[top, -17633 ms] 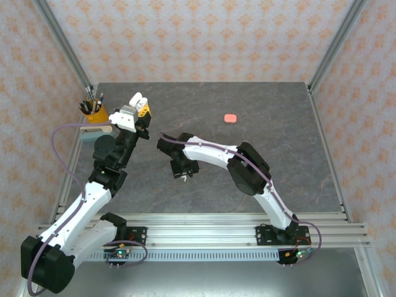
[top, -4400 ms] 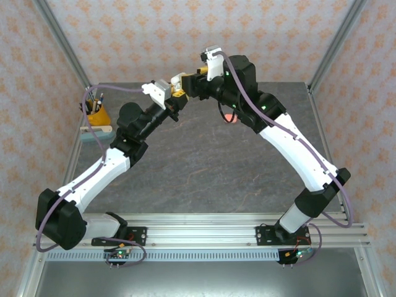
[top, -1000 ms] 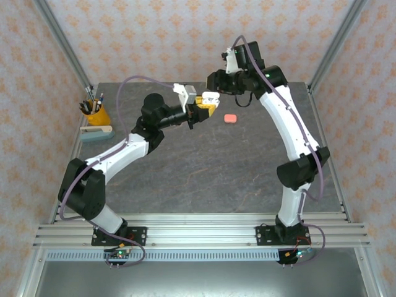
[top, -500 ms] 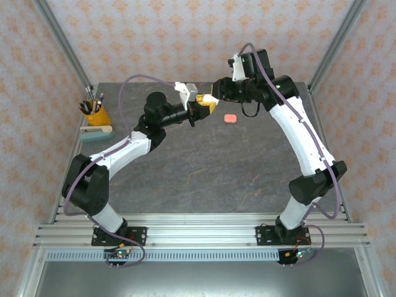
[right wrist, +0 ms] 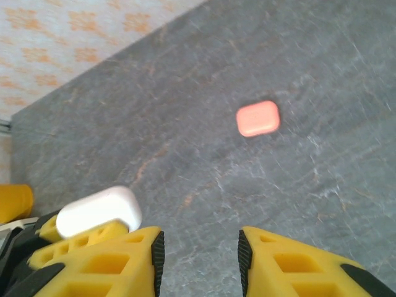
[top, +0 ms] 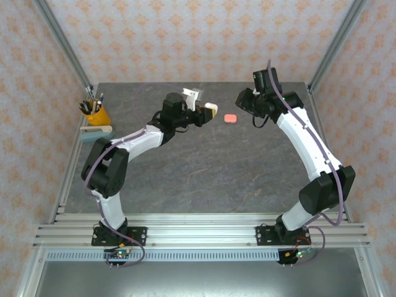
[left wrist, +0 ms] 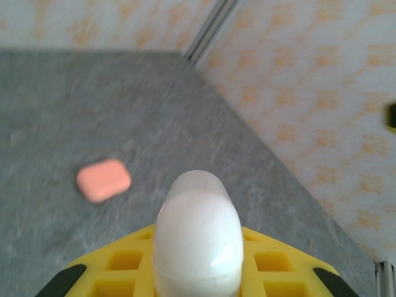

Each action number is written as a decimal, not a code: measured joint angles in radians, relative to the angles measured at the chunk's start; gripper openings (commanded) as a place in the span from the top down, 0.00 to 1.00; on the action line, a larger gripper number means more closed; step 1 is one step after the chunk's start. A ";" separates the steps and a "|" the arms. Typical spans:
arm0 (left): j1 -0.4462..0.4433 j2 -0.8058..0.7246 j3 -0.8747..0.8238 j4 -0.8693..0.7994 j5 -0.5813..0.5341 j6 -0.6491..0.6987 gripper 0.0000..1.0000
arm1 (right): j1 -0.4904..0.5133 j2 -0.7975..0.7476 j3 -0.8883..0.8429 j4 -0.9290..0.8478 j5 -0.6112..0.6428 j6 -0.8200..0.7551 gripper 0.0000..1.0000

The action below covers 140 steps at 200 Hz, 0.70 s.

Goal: Insert the wireless bluetooth earbuds into the charging case

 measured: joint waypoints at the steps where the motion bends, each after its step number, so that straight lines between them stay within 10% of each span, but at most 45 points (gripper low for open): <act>1: 0.000 0.003 0.002 -0.003 -0.002 -0.003 1.00 | 0.000 0.000 -0.002 0.000 0.001 0.002 0.62; 140: 0.000 0.424 0.449 -0.612 -0.127 -0.213 0.88 | 0.000 -0.001 -0.131 0.058 0.052 0.057 0.61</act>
